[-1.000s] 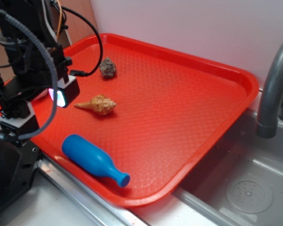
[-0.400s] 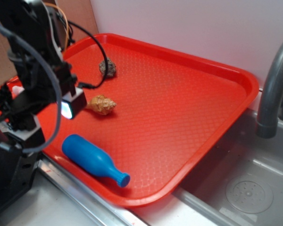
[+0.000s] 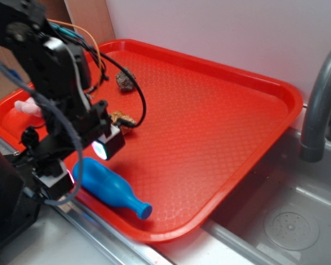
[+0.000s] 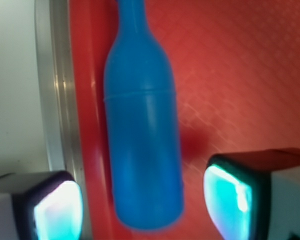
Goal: Grab the blue bottle.
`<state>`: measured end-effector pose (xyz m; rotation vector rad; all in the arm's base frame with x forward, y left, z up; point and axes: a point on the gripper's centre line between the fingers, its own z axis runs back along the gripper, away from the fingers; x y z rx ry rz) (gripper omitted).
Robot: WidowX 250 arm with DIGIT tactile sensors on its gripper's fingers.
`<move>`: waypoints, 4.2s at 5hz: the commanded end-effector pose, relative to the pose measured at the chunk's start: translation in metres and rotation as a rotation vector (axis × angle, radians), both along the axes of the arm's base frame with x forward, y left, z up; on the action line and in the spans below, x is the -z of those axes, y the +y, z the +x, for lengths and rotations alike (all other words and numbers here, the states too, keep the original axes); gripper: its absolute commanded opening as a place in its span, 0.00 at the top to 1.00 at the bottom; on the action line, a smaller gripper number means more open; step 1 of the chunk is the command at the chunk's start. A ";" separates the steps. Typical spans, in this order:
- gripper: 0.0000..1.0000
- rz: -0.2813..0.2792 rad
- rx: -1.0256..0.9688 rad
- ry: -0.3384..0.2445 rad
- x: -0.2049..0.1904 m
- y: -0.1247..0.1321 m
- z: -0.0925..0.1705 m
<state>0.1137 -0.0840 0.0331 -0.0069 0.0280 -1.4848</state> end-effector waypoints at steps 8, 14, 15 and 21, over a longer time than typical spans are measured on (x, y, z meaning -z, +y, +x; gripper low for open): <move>0.00 0.016 -0.102 0.043 -0.013 0.025 0.026; 1.00 0.061 0.071 0.033 0.018 -0.006 0.025; 1.00 0.036 -0.144 0.068 0.009 0.020 0.031; 1.00 -0.100 -1.646 -0.041 -0.130 0.081 0.039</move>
